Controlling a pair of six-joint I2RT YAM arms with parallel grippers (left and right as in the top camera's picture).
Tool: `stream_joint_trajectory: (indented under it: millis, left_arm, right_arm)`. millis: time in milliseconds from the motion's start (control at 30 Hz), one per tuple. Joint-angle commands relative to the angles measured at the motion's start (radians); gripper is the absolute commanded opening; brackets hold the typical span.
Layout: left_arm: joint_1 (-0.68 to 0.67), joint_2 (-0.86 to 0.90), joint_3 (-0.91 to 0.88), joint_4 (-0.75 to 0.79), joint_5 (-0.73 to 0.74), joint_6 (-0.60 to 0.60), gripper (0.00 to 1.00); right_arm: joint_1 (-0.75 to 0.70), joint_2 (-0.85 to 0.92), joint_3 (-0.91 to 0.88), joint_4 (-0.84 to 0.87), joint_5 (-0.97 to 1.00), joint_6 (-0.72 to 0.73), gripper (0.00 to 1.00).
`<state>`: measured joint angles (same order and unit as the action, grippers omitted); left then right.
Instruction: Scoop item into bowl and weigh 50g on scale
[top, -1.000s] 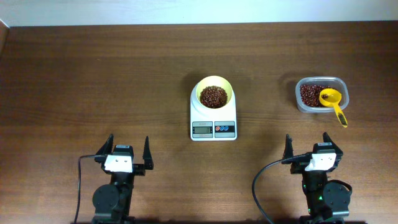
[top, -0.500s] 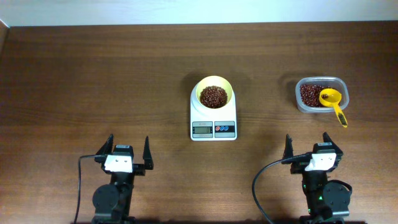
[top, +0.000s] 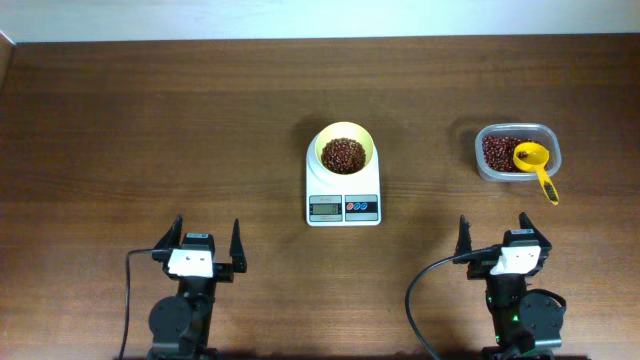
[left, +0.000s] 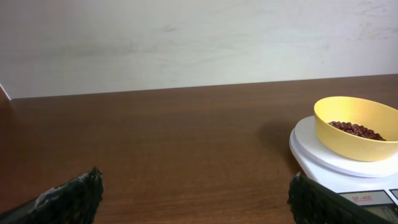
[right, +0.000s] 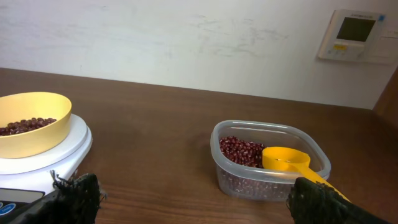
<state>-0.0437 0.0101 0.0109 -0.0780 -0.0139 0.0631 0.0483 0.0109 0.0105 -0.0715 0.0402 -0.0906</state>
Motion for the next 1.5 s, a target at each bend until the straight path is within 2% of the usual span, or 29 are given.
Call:
stream_joint_trajectory:
  millis: [0, 1467]
  left_arm:
    - [-0.004, -0.005, -0.002, -0.006, 0.015, -0.006, 0.99]
    - [-0.004, -0.005, -0.002, -0.006, 0.015, -0.006, 0.99]
  right_arm:
    - [-0.005, -0.008, -0.005, -0.008, -0.002, -0.01, 0.99]
    - [-0.005, -0.008, -0.005, -0.008, 0.001, 0.042, 0.99]
